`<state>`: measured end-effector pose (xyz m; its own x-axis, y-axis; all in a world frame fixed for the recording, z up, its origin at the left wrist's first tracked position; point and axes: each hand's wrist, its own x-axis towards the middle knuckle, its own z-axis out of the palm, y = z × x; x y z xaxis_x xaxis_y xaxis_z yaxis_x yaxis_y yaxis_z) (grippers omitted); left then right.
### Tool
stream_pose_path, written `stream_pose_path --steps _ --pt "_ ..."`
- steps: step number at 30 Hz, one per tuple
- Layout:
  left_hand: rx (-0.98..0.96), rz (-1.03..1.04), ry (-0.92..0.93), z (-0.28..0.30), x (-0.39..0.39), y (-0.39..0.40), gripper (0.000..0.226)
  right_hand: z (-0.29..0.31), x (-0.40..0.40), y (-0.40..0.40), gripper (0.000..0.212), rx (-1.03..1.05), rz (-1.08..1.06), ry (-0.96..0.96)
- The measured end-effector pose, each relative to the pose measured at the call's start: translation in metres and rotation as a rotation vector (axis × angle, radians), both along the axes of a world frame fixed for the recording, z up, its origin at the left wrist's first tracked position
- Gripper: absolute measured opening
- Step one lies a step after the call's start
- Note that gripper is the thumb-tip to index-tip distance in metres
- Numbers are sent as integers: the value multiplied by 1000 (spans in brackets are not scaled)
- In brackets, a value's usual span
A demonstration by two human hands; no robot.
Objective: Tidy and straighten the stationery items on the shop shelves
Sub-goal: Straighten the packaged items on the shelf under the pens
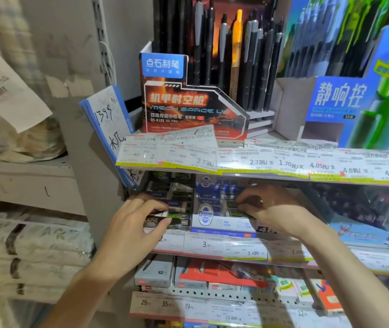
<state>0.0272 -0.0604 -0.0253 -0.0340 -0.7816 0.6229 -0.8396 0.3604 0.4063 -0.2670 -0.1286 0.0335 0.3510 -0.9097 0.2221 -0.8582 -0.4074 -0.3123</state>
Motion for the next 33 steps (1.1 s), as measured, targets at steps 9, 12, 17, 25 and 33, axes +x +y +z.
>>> stream_pose_path --steps 9,12,17,25,33 --pt "0 -21 14 5 0 4 18 0 1 1 13 -18 31 27" --pt "4 -29 5 4 2 5 17 2 3 1 12 -51 35 -15" --pt "6 -22 -15 4 3 6 17 7 26 -1 15 -41 42 -68" --pt "19 -19 -49 2 4 2 23 13 86 -9 24 32 115 -13" --pt "37 -23 -40 1 5 1 24 12 108 -20 24 117 139 83"
